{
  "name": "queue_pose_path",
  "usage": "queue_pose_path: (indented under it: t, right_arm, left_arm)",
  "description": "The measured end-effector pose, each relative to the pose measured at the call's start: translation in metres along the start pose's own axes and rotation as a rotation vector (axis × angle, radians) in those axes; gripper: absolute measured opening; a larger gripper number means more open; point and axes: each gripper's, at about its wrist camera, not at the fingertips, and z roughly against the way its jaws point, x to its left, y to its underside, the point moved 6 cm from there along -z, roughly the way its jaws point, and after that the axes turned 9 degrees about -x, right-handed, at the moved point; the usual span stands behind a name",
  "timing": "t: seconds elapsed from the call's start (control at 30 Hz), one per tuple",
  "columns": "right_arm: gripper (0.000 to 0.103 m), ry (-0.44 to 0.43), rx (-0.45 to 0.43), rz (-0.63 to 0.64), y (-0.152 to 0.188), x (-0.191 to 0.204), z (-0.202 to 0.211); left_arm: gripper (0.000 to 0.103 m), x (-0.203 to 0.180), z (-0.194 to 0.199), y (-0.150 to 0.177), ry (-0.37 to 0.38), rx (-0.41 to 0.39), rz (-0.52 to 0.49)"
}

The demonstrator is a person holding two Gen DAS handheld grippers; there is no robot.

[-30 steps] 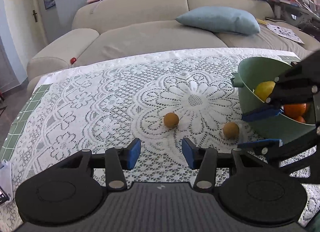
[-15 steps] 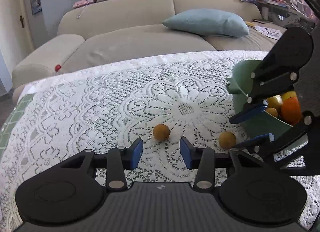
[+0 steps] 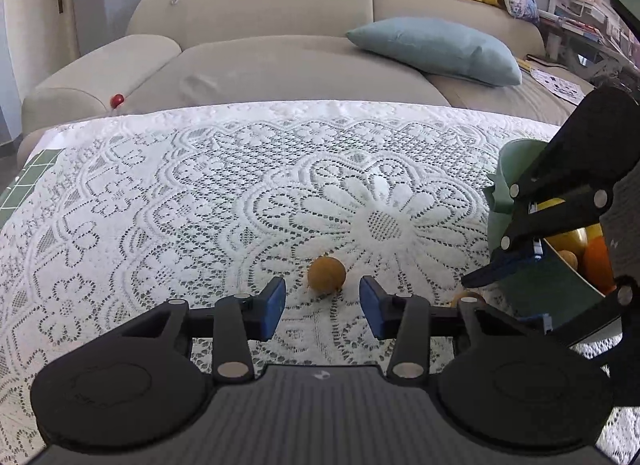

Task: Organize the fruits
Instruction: 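Reach the left tool to a kiwi while the right tool reaches another kiwi, then grasp a brown kiwi with the left tool while the right tool grasps another kiwi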

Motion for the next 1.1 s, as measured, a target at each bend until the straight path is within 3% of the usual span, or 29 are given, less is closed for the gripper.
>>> queue_pose_path:
  t: [0.63,0.9,1.1]
  right_arm:
    - [0.021,-0.036,0.047,0.127,0.004,0.005,-0.008]
    - [0.020,-0.017,0.035,0.128,0.006,0.008,-0.005]
    - [0.020,-0.010,0.017,0.110,0.003,0.010,-0.001]
  left_arm:
    - [0.051,0.008,-0.021,0.000,-0.013,0.034,0.052]
    - [0.024,0.009,-0.024,0.004,0.004,0.064,0.089]
    - [0.019,0.015,-0.018,0.002,0.008,0.056,0.123]
